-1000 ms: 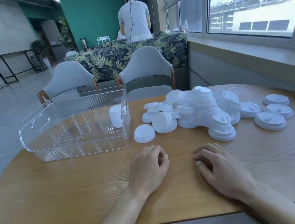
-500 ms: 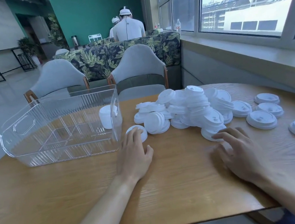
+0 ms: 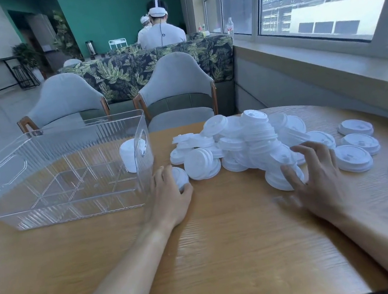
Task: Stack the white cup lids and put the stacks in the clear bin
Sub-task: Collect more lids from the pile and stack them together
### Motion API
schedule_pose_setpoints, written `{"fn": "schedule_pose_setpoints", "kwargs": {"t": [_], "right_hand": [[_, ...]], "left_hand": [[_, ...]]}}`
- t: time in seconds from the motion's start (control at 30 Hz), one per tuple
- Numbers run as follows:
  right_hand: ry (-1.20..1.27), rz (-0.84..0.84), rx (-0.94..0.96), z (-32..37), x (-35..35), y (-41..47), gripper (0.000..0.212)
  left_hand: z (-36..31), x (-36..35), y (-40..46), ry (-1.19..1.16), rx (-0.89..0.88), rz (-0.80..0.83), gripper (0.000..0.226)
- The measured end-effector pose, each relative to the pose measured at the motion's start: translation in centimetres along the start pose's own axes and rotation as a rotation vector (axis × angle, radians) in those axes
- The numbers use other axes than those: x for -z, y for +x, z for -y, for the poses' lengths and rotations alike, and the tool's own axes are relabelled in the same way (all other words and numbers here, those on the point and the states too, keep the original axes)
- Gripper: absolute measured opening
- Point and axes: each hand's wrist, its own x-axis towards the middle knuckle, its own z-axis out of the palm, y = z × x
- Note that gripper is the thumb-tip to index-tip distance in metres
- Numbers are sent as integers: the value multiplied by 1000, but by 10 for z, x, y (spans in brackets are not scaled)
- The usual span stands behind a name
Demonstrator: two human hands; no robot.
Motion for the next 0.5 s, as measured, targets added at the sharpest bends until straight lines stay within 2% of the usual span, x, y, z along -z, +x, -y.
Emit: {"fn": "schedule_pose_setpoints", "kwargs": {"t": [0.3, 0.5], "right_hand": [[11, 58, -30, -7, -16, 17, 72], [45, 21, -23, -7, -16, 14, 89]], "left_hand": [[1, -2, 1, -5, 15, -20, 71], [-2, 4, -8, -46, -21, -74, 73]]}}
